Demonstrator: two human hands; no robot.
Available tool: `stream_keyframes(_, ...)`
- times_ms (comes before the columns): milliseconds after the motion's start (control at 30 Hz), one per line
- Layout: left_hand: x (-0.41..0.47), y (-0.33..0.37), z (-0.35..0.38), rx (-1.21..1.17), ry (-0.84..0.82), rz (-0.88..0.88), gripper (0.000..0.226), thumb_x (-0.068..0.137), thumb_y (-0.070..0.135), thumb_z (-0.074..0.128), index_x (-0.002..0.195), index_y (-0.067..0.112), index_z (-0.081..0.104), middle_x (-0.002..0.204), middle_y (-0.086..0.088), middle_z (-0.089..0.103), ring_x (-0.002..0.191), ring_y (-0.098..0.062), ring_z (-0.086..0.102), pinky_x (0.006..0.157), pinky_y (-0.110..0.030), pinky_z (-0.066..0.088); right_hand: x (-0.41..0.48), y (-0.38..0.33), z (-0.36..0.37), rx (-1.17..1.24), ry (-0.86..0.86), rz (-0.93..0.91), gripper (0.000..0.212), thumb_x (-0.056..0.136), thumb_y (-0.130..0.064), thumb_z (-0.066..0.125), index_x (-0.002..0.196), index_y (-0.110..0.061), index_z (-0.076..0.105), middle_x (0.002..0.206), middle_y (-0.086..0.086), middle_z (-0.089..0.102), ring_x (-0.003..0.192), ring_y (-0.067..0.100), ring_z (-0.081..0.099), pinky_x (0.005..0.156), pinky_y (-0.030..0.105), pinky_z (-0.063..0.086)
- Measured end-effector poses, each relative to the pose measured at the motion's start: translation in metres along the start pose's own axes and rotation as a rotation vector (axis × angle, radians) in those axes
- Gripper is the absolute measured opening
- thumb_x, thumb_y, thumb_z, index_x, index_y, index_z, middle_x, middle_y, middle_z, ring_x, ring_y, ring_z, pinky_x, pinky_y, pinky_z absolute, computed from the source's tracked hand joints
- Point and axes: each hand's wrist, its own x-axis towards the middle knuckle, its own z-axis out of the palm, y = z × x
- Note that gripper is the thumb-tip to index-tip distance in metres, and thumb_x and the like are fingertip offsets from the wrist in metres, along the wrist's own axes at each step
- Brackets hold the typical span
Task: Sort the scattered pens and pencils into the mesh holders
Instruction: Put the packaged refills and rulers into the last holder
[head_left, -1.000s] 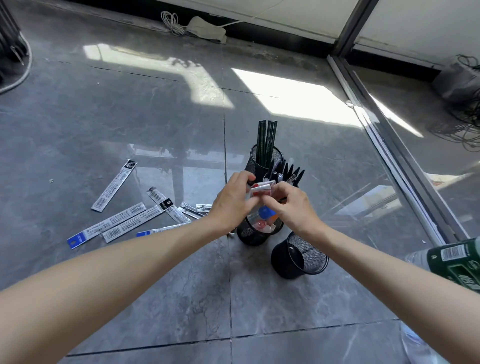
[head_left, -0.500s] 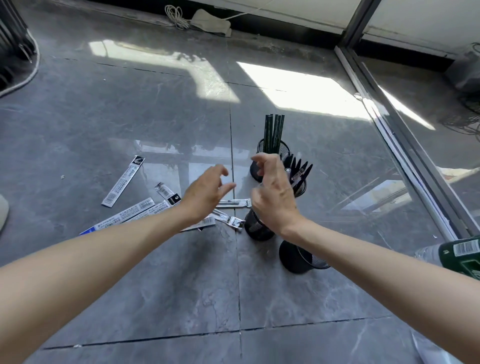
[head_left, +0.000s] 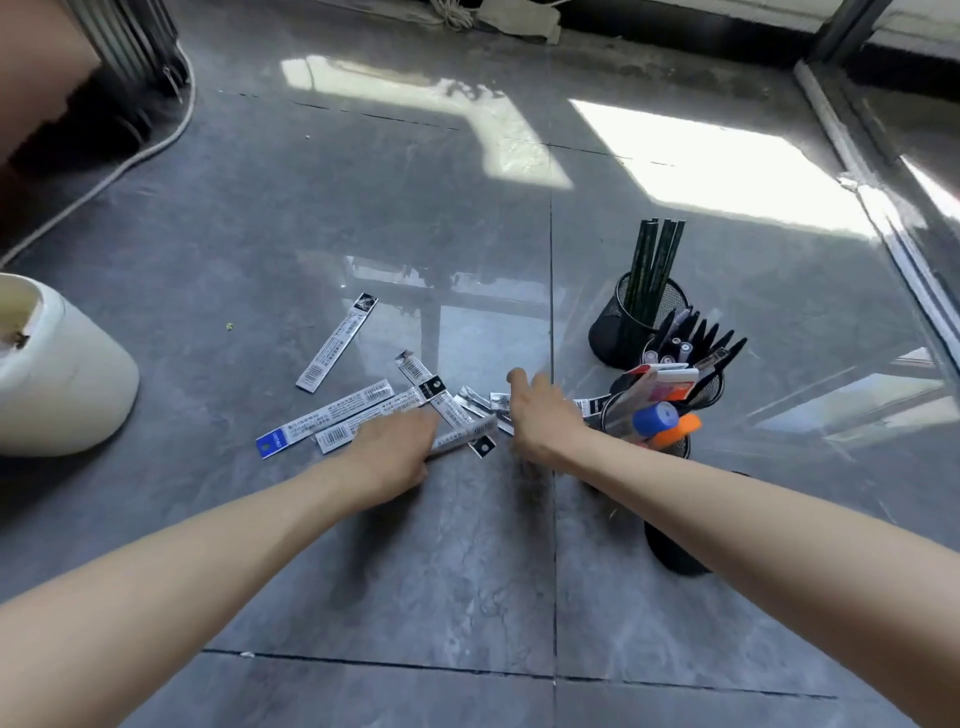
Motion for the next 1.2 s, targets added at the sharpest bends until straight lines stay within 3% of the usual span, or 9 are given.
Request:
stream_keyframes(200, -0.012, -0.008, -0.003, 0.079, 0.213, 0.070, 0.016, 0.075, 0.007, 0.054, 0.086, 0.016, 0.047, 0.097, -0.005, 0.044, 0.076, -0.028, 0.044, 0.055, -0.033, 0.029, 0.018, 0.006, 0.003, -0.239, 0.057, -0.084, 0.037, 0.087, -0.002, 0.049, 0.123, -0.005, 0.039, 0.123, 0.016, 0.048, 0.113, 0.034, 0.048, 0.078, 0.037, 0.038)
stream_keyframes(367, -0.022, -0.022, -0.014, 0.186, 0.368, 0.084, 0.033, 0.046, -0.008, 0.073, 0.065, 0.012, 0.055, 0.084, -0.009, 0.050, 0.051, -0.028, 0.048, 0.036, -0.027, 0.027, 0.015, -0.001, 0.002, -0.201, 0.200, -0.212, 0.029, 0.081, 0.008, 0.045, 0.108, -0.004, 0.047, 0.111, 0.016, 0.046, 0.100, 0.033, 0.047, 0.060, 0.035, 0.027)
stream_keyframes(467, -0.027, -0.030, -0.017, 0.083, 0.344, 0.024, 0.017, 0.065, 0.006, 0.065, 0.080, 0.013, 0.062, 0.096, -0.009, 0.053, 0.065, -0.031, 0.052, 0.043, -0.031, 0.028, 0.014, -0.009, 0.005, -0.193, 0.268, -0.270, 0.027, 0.078, 0.012, 0.043, 0.099, -0.005, 0.046, 0.104, 0.017, 0.045, 0.074, 0.030, 0.039, 0.047, 0.033, 0.017)
stream_keyframes(567, -0.027, -0.036, -0.014, -0.085, 0.342, -0.166, 0.030, 0.079, 0.021, 0.040, 0.101, 0.017, 0.060, 0.112, -0.003, 0.053, 0.083, -0.032, 0.051, 0.051, -0.034, 0.017, 0.014, -0.012, 0.009, -0.174, 0.274, -0.335, 0.022, 0.080, 0.007, 0.041, 0.097, -0.007, 0.044, 0.100, 0.016, 0.048, 0.066, 0.033, 0.042, 0.045, 0.032, 0.014)
stream_keyframes(733, -0.043, -0.039, -0.009, -0.348, 0.417, -0.099, 0.020, 0.083, -0.003, 0.052, 0.091, 0.005, 0.069, 0.111, -0.007, 0.057, 0.093, -0.032, 0.058, 0.070, -0.034, 0.043, 0.000, -0.017, 0.011, 0.005, 0.280, -0.433, 0.014, 0.086, 0.001, 0.042, 0.097, -0.007, 0.044, 0.087, 0.015, 0.056, 0.068, 0.033, 0.045, 0.058, 0.035, 0.029)
stream_keyframes(833, -0.049, -0.043, -0.009, -0.505, 0.405, -0.119, 0.021, 0.084, -0.002, 0.048, 0.090, 0.002, 0.067, 0.103, -0.010, 0.059, 0.097, -0.027, 0.055, 0.083, -0.031, 0.041, -0.002, -0.018, 0.015, 0.250, 0.335, -0.391, 0.005, 0.088, -0.008, 0.046, 0.093, -0.009, 0.049, 0.079, 0.011, 0.052, 0.073, 0.032, 0.048, 0.063, 0.034, 0.031)
stream_keyframes(1000, -0.048, -0.045, -0.019, -0.537, 0.374, -0.216, 0.021, 0.082, -0.004, 0.050, 0.095, 0.004, 0.064, 0.100, -0.013, 0.057, 0.095, -0.028, 0.055, 0.082, -0.030, 0.039, -0.004, -0.025, 0.018, 0.413, 0.413, -0.274, 0.040, 0.079, 0.010, 0.045, 0.112, -0.011, 0.053, 0.096, 0.004, 0.043, 0.081, 0.030, 0.055, 0.067, 0.033, 0.037)
stream_keyframes(1067, -0.043, -0.043, -0.019, -0.544, 0.345, -0.247, 0.034, 0.079, -0.010, 0.046, 0.104, 0.006, 0.062, 0.107, -0.012, 0.051, 0.097, -0.030, 0.055, 0.083, -0.033, 0.043, -0.009, -0.028, 0.016, 0.475, 0.371, -0.282, 0.063, 0.076, 0.015, 0.044, 0.129, -0.020, 0.044, 0.109, 0.003, 0.037, 0.077, 0.025, 0.058, 0.070, 0.036, 0.046)
stream_keyframes(1200, -0.037, -0.027, -0.030, -0.696, 0.349, -0.239, 0.069, 0.083, -0.007, 0.051, 0.141, 0.025, 0.031, 0.122, -0.007, 0.037, 0.100, -0.022, 0.049, 0.083, -0.028, 0.041, -0.007, -0.028, 0.014, 0.902, 0.163, -0.172, 0.082, 0.082, 0.008, 0.058, 0.147, -0.025, 0.020, 0.125, 0.004, 0.042, 0.096, 0.021, 0.063, 0.069, 0.016, 0.044)
